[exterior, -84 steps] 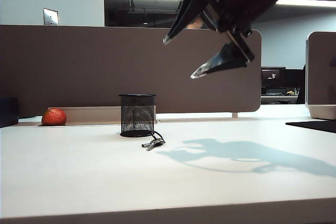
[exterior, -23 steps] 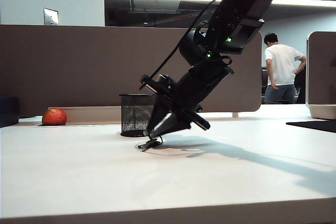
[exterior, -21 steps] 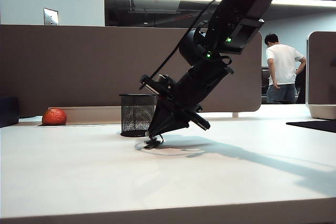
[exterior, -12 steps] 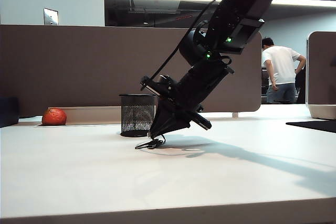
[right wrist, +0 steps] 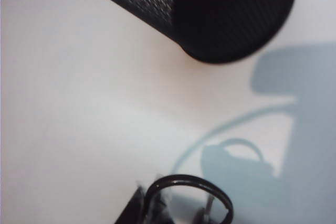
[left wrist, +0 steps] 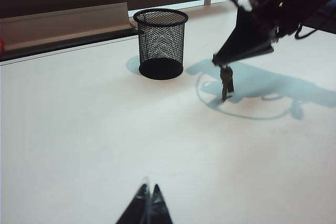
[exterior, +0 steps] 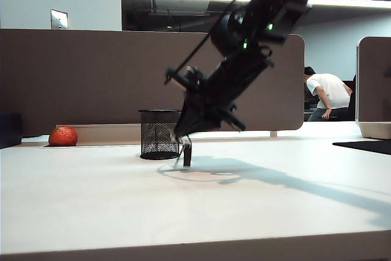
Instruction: Pick up a bunch of keys from the table, then put them into the black basket.
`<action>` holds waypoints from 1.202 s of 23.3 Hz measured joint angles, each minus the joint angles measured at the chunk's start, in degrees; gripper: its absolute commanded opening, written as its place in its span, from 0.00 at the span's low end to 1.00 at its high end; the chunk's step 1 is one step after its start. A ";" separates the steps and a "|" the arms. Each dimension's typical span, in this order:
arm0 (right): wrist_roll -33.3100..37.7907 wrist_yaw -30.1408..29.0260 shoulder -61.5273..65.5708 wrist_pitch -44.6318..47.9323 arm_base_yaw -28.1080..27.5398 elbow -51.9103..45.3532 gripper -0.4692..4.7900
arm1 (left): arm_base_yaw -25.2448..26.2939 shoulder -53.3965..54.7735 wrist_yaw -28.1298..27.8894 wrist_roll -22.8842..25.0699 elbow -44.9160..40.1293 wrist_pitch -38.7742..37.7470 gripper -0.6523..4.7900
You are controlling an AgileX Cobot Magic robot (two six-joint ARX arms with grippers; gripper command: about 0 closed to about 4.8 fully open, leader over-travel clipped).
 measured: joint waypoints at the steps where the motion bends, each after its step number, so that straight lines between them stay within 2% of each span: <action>1: -0.11 0.00 -0.57 0.15 0.00 0.00 0.08 | 0.02 -0.02 0.02 0.00 0.00 0.00 0.11; 12: -2.80 0.07 -9.07 0.35 0.00 0.00 0.08 | 0.02 -0.02 0.02 0.00 0.00 0.00 0.11; 21: -3.10 0.24 -10.97 5.35 0.00 1.33 0.08 | 0.02 -0.02 0.02 0.00 0.00 0.00 0.11; 24: -3.45 1.73 -10.95 5.44 0.02 3.15 0.08 | 0.02 -0.02 0.02 0.00 0.00 0.00 0.11; 28: -7.69 6.23 -11.02 7.67 0.02 5.70 0.08 | 0.00 -0.02 0.02 0.00 0.00 -0.02 0.11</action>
